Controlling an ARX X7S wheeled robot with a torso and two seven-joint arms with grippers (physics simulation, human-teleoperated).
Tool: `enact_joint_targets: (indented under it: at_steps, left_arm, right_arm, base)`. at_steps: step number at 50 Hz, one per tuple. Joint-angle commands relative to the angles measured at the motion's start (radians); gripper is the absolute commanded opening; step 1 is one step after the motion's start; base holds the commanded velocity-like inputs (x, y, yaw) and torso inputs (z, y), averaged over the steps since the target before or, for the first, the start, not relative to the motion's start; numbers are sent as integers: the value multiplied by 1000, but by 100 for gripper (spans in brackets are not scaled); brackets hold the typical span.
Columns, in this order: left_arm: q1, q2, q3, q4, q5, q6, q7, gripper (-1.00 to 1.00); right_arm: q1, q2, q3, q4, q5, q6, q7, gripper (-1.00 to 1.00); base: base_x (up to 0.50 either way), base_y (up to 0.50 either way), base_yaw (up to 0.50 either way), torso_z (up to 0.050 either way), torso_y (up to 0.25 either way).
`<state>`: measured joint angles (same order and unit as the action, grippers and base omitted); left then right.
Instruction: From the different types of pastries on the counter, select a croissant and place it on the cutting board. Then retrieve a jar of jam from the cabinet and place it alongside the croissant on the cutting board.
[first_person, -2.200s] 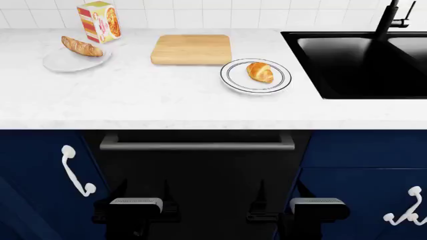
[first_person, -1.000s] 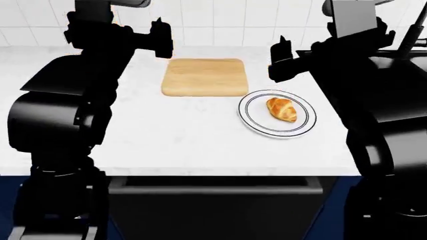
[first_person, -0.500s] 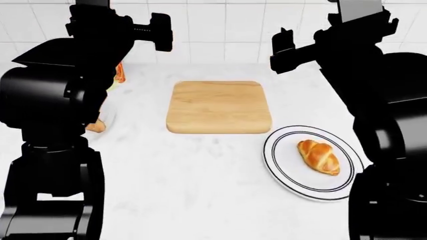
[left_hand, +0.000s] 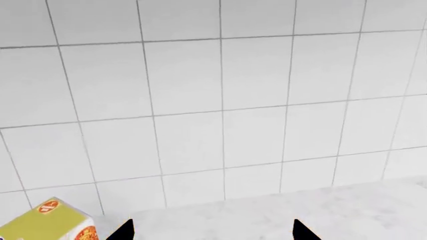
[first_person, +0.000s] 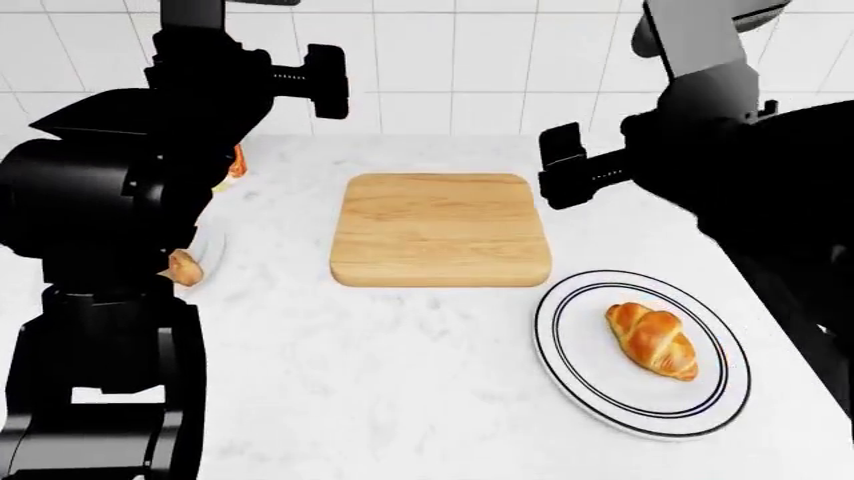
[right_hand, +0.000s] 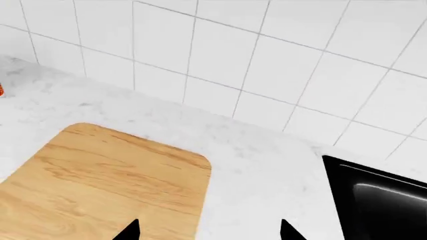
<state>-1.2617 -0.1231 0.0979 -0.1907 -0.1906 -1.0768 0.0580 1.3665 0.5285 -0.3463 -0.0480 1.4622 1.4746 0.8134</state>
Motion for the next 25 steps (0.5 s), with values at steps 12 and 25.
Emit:
enact_joint_targets:
  at_steps: [12, 25]
  left_arm:
    - [-17, 3, 3, -26, -31, -23, 1, 100]
    - [-19, 8, 19, -50, -34, -6, -6, 100]
  right_arm:
    - [94, 350, -398, -206, 1203, -213, 656, 100]
    - [51, 462, -447, -277, 1243, -227, 644, 100]
  base:
    - [0, 0, 0, 0, 0]
    - [0, 0, 0, 0, 0]
